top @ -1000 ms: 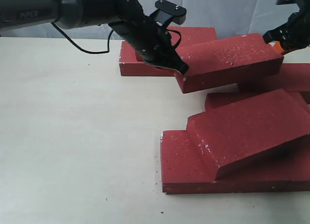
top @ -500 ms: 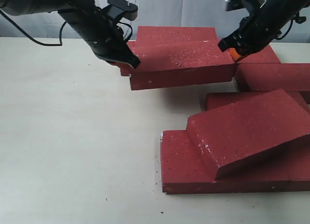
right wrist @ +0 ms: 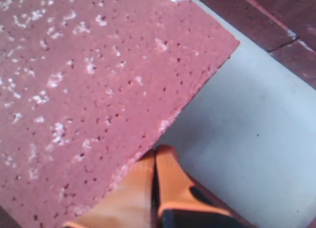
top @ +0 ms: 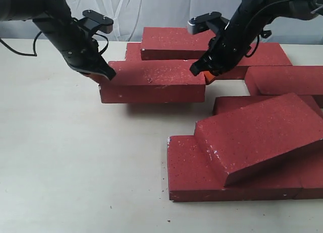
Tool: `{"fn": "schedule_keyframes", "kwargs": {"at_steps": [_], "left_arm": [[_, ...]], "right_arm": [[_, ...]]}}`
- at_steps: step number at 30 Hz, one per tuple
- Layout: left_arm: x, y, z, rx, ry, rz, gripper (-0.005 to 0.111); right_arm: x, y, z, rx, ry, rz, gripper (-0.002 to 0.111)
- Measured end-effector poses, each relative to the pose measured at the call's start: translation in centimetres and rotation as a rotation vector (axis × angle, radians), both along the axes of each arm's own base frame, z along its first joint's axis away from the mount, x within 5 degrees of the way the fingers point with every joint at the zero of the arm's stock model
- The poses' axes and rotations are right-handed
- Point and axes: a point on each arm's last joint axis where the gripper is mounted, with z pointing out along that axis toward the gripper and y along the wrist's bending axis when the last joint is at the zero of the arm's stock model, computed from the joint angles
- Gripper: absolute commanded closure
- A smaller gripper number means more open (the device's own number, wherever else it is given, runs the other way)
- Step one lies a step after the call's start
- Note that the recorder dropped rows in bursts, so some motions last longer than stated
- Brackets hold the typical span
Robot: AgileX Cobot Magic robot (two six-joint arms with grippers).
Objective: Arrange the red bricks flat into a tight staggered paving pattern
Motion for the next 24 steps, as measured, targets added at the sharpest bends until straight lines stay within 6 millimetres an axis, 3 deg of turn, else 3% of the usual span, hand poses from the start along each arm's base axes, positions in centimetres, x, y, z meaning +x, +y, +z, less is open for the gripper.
{"fn": "schedule_keyframes", "kwargs": {"at_steps": [6, 13, 24], "left_arm": [[-0.2, 0.6, -1.5, -0.004, -0.027, 0.034, 0.107], [0.1, 0.6, -1.9, -0.024, -0.081, 0.061, 0.107], [0.9, 1.8, -1.7, -0.053, -0.117, 0.158, 0.107]], "right_arm": [[0.6, 0.6, -1.6, 0.007, -0.020, -0.012, 0.109], [0.8, 0.7, -3.3, 0.000, 0.006, -0.018, 0.109], [1.1, 1.1, -3.4, -0.044, -0.037, -0.072, 0.109]]}}
